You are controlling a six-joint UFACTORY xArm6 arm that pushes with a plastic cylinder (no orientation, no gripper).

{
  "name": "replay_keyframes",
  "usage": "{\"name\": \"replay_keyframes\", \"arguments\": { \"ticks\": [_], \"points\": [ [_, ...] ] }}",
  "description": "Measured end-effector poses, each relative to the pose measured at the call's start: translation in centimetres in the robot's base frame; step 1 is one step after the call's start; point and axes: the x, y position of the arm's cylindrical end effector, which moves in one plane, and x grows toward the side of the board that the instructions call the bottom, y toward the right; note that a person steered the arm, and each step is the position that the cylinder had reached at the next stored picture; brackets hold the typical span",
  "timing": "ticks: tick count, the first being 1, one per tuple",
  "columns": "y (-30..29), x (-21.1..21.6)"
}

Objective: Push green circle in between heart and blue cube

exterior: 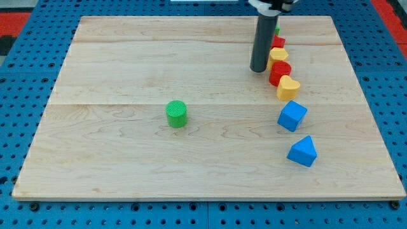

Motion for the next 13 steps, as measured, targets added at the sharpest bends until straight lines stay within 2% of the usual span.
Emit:
{"name": "replay_keyframes", "arguments": {
  "ticks": [2, 3, 4, 6, 7, 8, 9, 10, 11, 13],
  "points": [
    [-6.2, 6.9],
    [-2.7, 13.7],
    [-10.0, 15.7],
    [-12.3, 6.1],
    [-11.7, 10.7],
    [-14.2, 14.4],
    [-18.8, 14.2],
    [-17.5, 11.1],
    [-15.4, 10.4],
    [-17.4, 10.6]
  ]
}}
